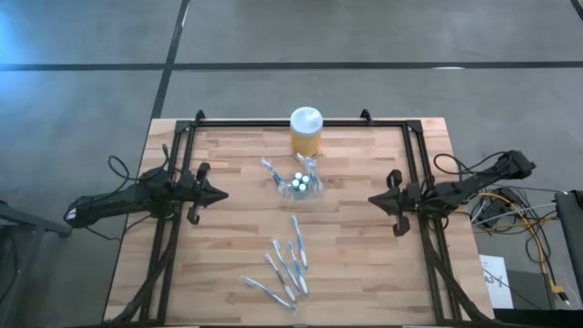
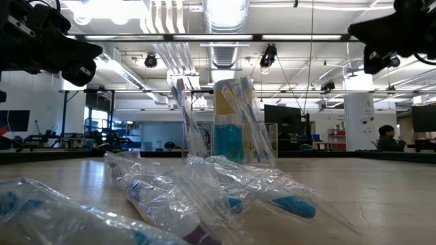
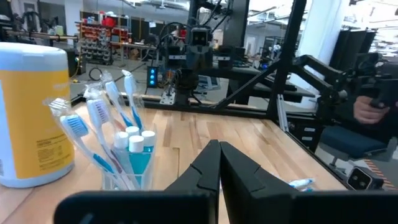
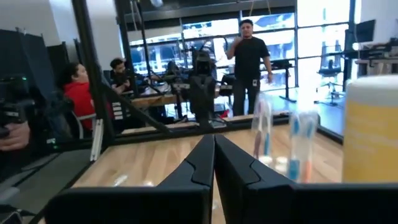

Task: Pick & Place toothbrushing station
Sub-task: Put the blue toothbrush into the transparent organizer

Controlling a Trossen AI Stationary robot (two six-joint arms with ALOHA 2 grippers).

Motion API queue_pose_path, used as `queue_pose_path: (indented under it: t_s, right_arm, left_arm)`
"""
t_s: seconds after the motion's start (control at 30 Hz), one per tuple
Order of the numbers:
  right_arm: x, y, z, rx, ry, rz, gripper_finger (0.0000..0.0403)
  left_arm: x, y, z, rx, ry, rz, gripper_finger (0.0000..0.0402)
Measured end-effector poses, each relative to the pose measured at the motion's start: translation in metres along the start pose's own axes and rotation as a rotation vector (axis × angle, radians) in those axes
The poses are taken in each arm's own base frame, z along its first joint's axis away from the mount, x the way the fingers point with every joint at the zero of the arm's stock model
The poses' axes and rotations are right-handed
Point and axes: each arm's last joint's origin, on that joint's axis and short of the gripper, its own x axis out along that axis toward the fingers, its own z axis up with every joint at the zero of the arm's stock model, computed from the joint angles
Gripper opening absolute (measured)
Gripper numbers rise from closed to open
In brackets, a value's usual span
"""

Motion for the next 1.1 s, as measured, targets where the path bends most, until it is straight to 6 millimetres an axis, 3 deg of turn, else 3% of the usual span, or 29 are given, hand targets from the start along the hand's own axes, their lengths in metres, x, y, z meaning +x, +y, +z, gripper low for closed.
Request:
queue_pose_path:
  t_s: [0.47,0.63,0.9,1.1]
  right_arm:
    - [0.000,-0.004,-0.008,0.071,0.037,-0.106,0.0008]
    - [0.010,0.002,0.000,0.082,0.089,-0.115,0.0008]
    - [0.055,0.027,0.025,0.011,0.298,-0.156,0.0008]
    - [0.104,0.051,0.025,-0.024,0.545,-0.236,0.0008]
  left_arm:
    - [0.000,0.000,0.000,0.000,0.000,-0.001,0.0010]
    - [0.000,0.000,0.000,0.000,0.000,-0.001,0.0010]
    - [0.000,0.000,0.000,0.000,0.000,-0.001,0.0010]
    - [0.000,0.000,0.000,-0.016,0.000,-0.001,0.0010]
